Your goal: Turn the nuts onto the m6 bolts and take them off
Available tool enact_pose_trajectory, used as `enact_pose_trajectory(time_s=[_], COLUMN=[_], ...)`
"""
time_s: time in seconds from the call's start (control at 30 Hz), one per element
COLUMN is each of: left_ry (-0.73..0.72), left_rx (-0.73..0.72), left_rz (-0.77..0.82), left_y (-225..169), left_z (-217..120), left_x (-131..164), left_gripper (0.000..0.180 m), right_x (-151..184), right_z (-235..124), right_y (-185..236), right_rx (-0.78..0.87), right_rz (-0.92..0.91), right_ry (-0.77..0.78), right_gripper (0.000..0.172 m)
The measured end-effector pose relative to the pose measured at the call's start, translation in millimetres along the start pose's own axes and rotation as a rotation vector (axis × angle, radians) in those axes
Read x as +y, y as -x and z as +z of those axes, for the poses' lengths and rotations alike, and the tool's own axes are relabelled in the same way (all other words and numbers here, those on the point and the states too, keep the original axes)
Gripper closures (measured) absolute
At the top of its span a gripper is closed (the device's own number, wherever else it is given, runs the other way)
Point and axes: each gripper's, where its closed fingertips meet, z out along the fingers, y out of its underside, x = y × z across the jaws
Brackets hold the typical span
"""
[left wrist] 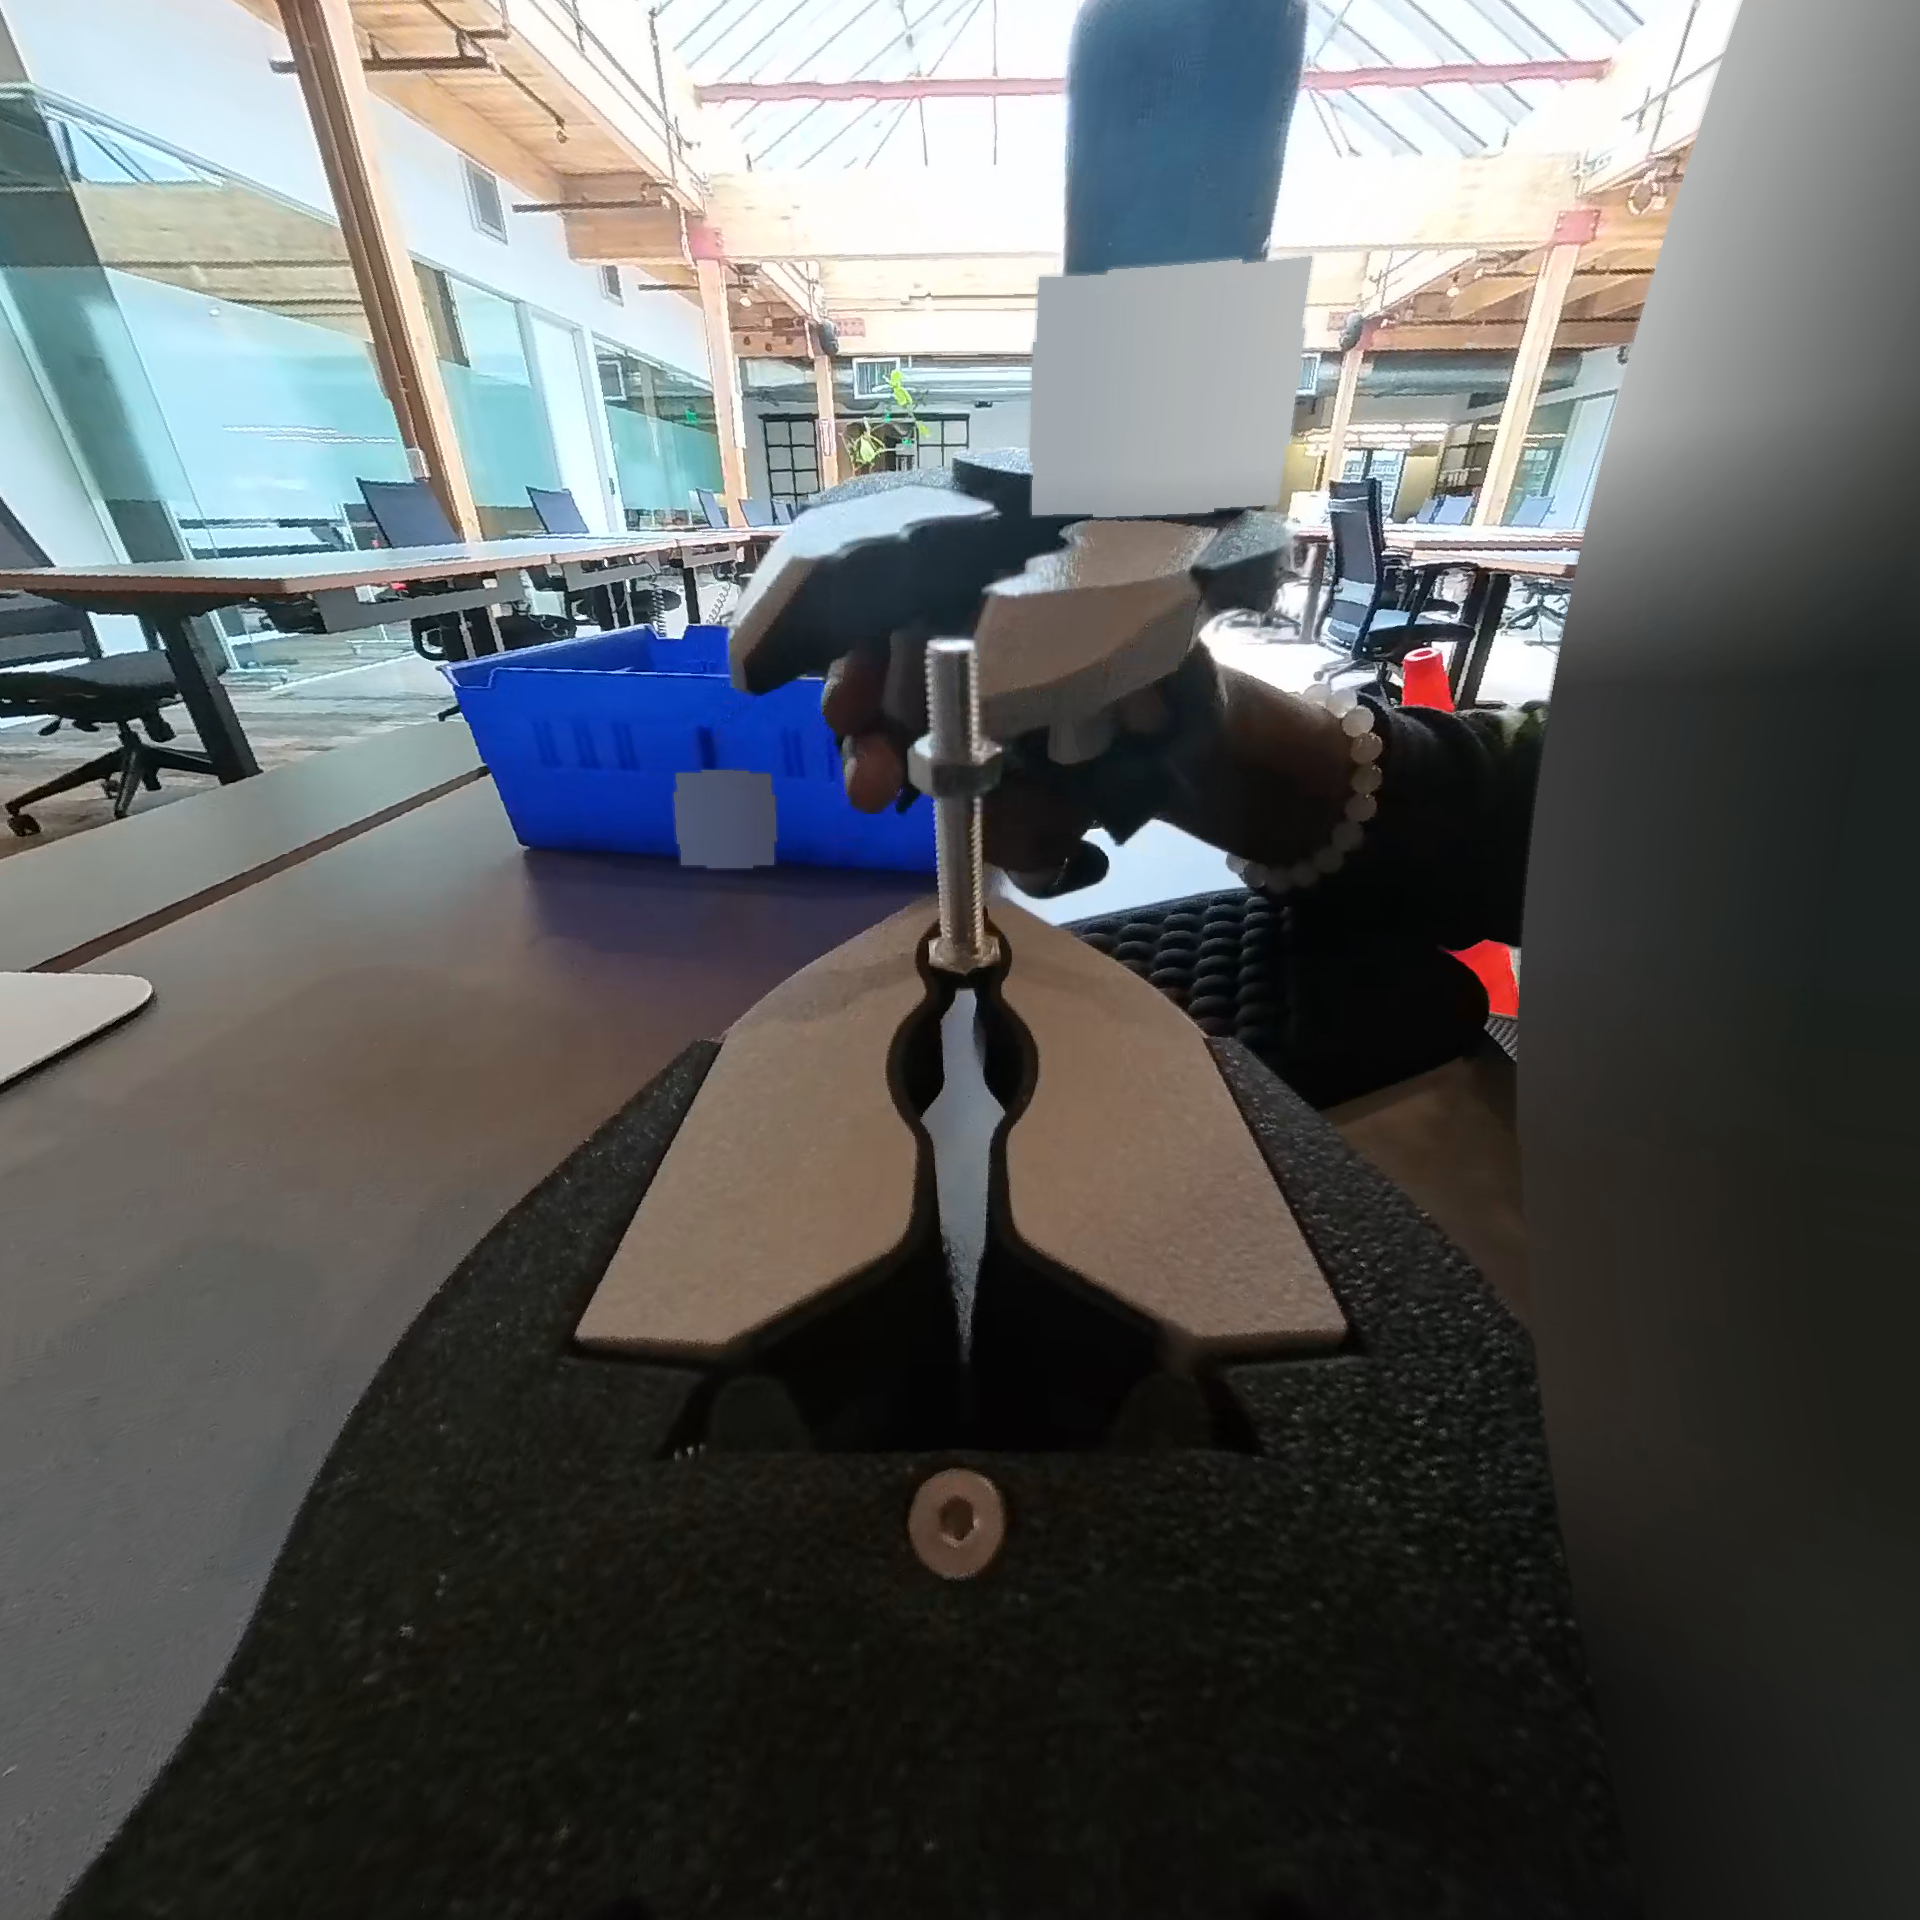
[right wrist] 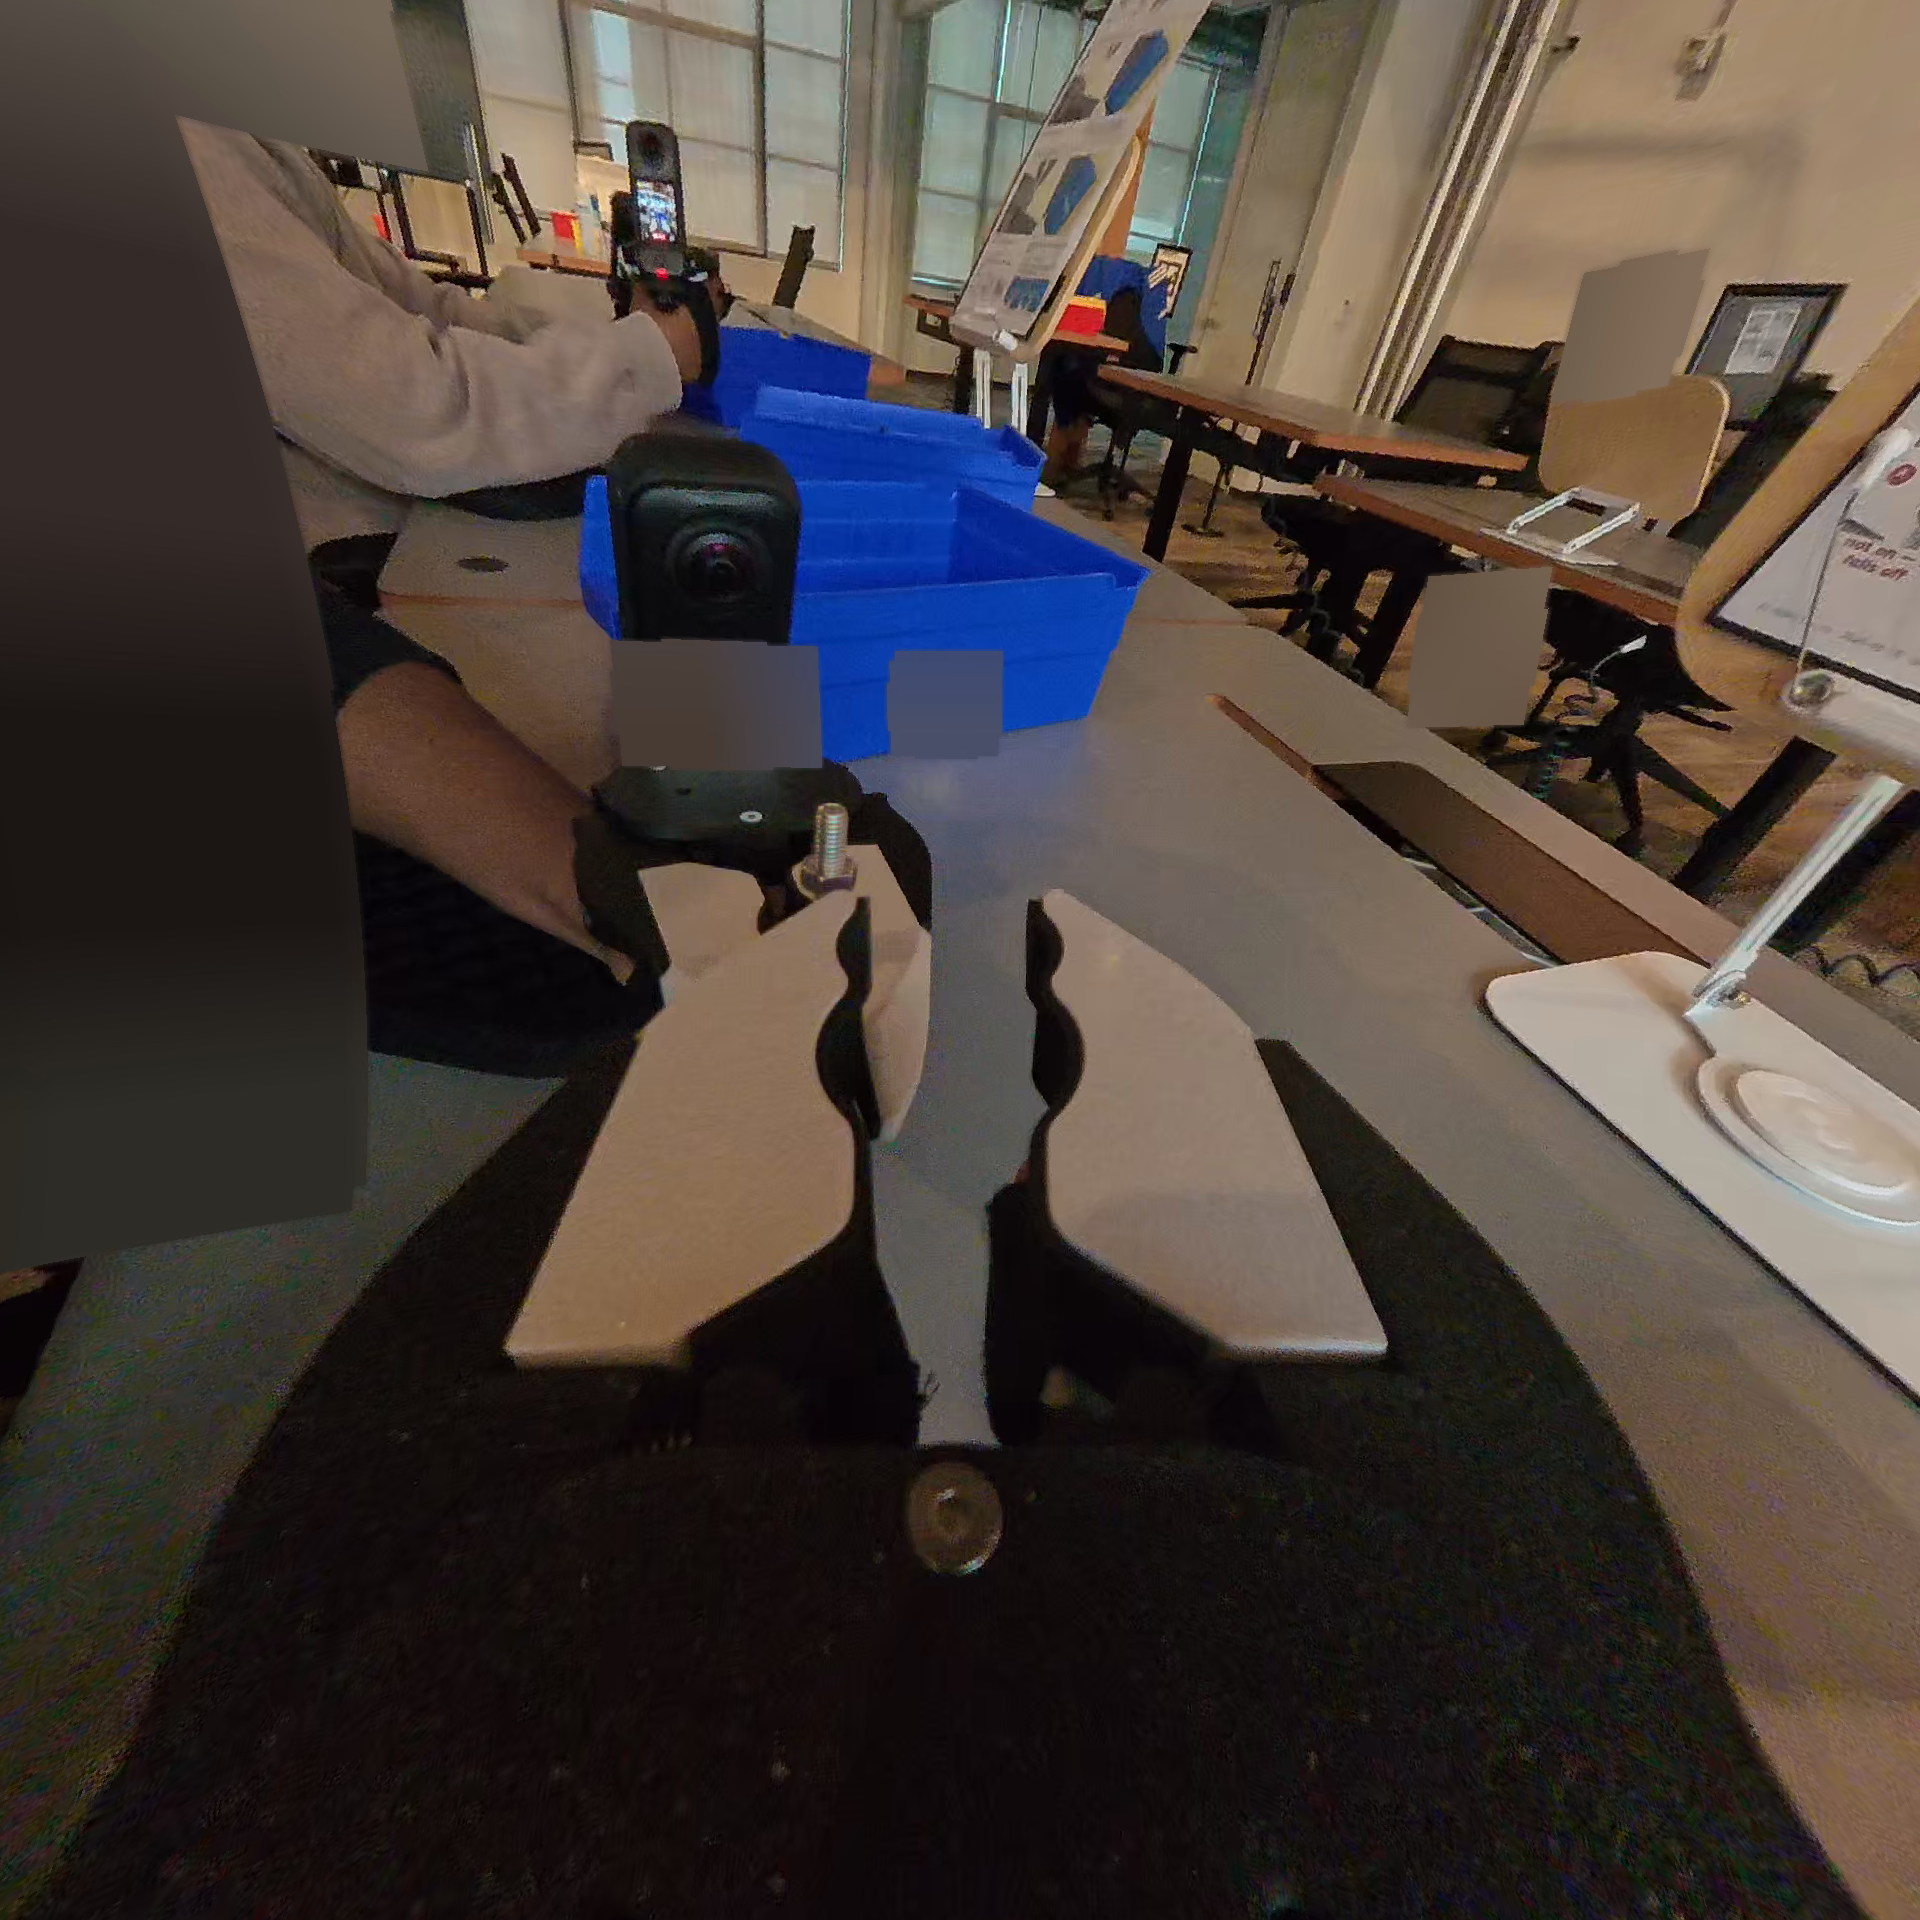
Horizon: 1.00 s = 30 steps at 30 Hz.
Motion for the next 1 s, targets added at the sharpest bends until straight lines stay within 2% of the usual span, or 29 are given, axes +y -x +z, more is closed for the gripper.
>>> enact_pose_trajectory(time_s=[0.3, 0.53, 0.8, 1.0], left_ry=[0.013, 0.014, 0.021, 0.019], left_rx=[-0.004, -0.007, -0.008, -0.007], left_rz=[0.010, 0.005, 0.011, 0.004], left_y=[-0.6, 0.1, -0.5, -0.1], left_z=[1.0, 1.2, 1.8, 1.4], left_x=[1.5, 1.7, 2.5, 2.3], left_gripper=[0.178, 0.178, 0.178, 0.178], right_x=[-1.2, 0.1, -0.6, 1.2], right_z=[14.3, -8.0, 15.2, -7.0], right_y=[13.4, -4.2, 12.7, -8.3], right_rx=[-0.050, 0.008, -0.043, 0.019], right_rz=[-0.031, 0.004, -0.039, -0.011], right_ry=[0.032, 0.022, 0.050, 0.040], right_gripper=[0.134, 0.140, 0.135, 0.141])
